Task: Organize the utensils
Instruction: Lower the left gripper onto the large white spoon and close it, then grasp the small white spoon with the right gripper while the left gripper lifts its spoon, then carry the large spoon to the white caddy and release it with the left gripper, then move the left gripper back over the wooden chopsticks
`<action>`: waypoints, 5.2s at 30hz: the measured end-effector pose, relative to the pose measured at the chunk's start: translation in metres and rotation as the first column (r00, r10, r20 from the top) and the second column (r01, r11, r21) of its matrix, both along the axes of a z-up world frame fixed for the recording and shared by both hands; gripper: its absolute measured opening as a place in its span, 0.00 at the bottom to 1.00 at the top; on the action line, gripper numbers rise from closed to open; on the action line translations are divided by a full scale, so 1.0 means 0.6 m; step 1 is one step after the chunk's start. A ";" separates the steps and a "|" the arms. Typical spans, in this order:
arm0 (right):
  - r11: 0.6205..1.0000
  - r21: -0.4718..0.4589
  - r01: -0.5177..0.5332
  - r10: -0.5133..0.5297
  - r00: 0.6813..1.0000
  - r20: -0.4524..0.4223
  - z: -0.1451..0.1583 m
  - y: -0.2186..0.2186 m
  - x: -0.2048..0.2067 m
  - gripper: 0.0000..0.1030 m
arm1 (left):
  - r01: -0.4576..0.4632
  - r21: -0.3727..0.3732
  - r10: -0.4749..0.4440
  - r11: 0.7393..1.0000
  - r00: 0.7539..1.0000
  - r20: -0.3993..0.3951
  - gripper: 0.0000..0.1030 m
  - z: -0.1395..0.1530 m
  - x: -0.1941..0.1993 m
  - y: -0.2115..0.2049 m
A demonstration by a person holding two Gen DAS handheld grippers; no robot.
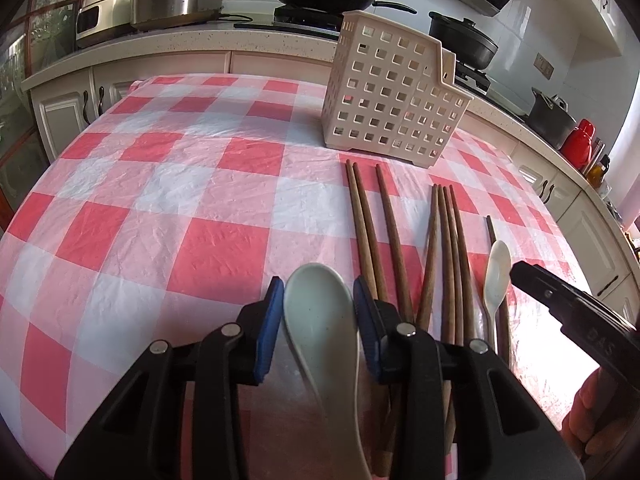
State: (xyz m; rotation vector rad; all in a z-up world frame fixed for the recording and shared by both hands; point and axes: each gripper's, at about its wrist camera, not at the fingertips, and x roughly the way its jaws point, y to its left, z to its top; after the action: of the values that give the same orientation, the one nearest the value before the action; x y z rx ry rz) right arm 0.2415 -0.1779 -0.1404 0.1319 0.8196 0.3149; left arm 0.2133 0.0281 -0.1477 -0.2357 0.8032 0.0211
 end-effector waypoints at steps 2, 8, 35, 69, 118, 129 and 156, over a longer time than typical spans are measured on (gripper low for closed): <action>1.000 0.000 -0.009 0.009 1.000 -0.014 -0.002 0.002 0.010 0.36 | 0.001 -0.003 -0.001 1.000 1.000 0.005 0.34 0.002 0.000 0.003; 0.999 0.019 -0.033 0.034 0.997 -0.069 -0.011 0.006 0.040 0.28 | 0.005 -0.019 -0.005 1.000 0.999 0.031 0.34 0.010 -0.001 0.010; 0.998 0.023 -0.062 0.063 0.996 -0.070 -0.007 -0.005 0.058 0.07 | 0.006 0.022 -0.009 1.000 0.991 0.134 0.33 0.042 -0.016 0.018; 1.000 0.005 0.012 -0.013 0.963 0.269 0.108 -0.024 0.009 0.05 | 0.035 0.053 -0.046 0.998 0.974 0.221 0.23 0.089 -0.014 0.008; 0.989 -0.078 0.126 -0.046 0.762 0.646 0.260 0.059 0.259 0.05 | 0.056 0.060 -0.081 0.997 0.796 0.600 0.12 0.388 0.255 -0.014; 0.988 -0.091 0.128 -0.035 0.743 0.668 0.224 0.080 0.324 0.05 | 0.052 -0.013 -0.034 0.999 0.792 0.610 0.12 0.345 0.344 -0.005; 0.995 -0.083 0.055 0.000 0.835 0.550 0.160 0.081 0.267 0.11 | -0.020 0.018 0.008 1.000 0.860 0.510 0.56 0.226 0.313 0.005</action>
State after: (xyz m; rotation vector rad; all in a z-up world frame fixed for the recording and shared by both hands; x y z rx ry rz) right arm 0.4018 -0.1295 -0.0444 -0.0403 0.2550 0.2654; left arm 0.4012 0.0310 -0.0119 -0.2125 0.2682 -0.0187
